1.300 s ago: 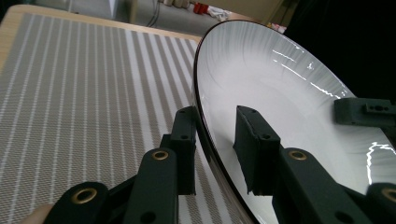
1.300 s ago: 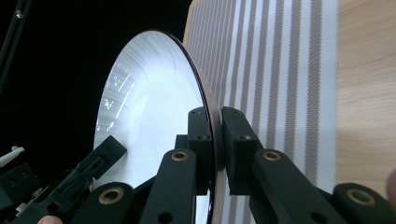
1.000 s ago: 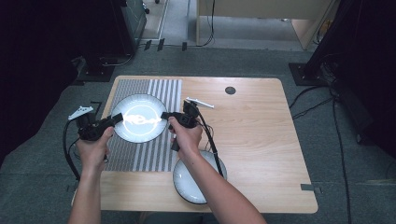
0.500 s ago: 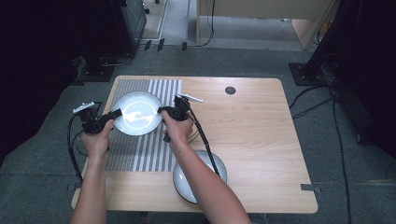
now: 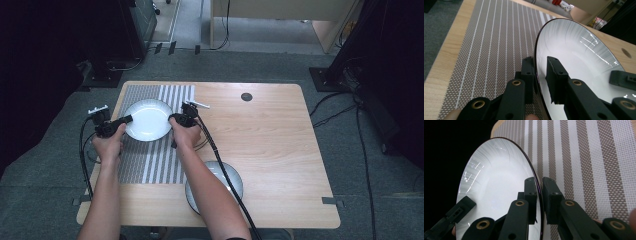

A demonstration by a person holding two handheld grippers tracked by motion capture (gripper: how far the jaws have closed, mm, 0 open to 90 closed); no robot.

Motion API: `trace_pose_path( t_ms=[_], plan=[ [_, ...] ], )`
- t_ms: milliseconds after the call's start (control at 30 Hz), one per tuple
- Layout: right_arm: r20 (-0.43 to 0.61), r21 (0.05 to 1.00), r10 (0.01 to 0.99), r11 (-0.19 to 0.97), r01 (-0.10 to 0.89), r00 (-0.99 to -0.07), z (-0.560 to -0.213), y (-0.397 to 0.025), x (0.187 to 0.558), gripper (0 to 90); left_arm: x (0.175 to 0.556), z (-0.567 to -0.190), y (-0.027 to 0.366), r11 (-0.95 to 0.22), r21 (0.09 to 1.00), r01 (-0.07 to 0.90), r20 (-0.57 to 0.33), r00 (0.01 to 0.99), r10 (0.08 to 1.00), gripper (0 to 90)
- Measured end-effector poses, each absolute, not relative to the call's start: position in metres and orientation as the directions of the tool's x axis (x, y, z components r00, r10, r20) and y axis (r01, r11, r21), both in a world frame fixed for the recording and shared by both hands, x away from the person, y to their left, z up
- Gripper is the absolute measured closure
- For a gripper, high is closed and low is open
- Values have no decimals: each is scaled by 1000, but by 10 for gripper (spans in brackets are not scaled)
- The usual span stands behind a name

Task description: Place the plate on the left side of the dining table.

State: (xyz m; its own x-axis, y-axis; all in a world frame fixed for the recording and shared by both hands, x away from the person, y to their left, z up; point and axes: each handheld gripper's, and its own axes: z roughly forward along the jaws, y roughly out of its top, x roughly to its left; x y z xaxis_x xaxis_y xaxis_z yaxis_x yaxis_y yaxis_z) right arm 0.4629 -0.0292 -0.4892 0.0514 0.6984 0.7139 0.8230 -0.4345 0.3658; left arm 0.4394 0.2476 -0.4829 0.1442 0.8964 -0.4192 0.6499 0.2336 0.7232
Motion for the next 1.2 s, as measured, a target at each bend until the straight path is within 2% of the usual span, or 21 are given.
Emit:
trace_pose_path(
  t_ms=[967, 1200],
  plan=[
    [631, 452, 775, -395, 800, 25, -505, -29, 479, 831, 457, -514, 238, 230, 685, 691, -412, 106, 905, 751],
    [622, 464, 783, -386, 797, 17, -505, -28, 480, 831, 456, -511, 238, 217, 701, 679, -375, 93, 922, 794]
  ],
)
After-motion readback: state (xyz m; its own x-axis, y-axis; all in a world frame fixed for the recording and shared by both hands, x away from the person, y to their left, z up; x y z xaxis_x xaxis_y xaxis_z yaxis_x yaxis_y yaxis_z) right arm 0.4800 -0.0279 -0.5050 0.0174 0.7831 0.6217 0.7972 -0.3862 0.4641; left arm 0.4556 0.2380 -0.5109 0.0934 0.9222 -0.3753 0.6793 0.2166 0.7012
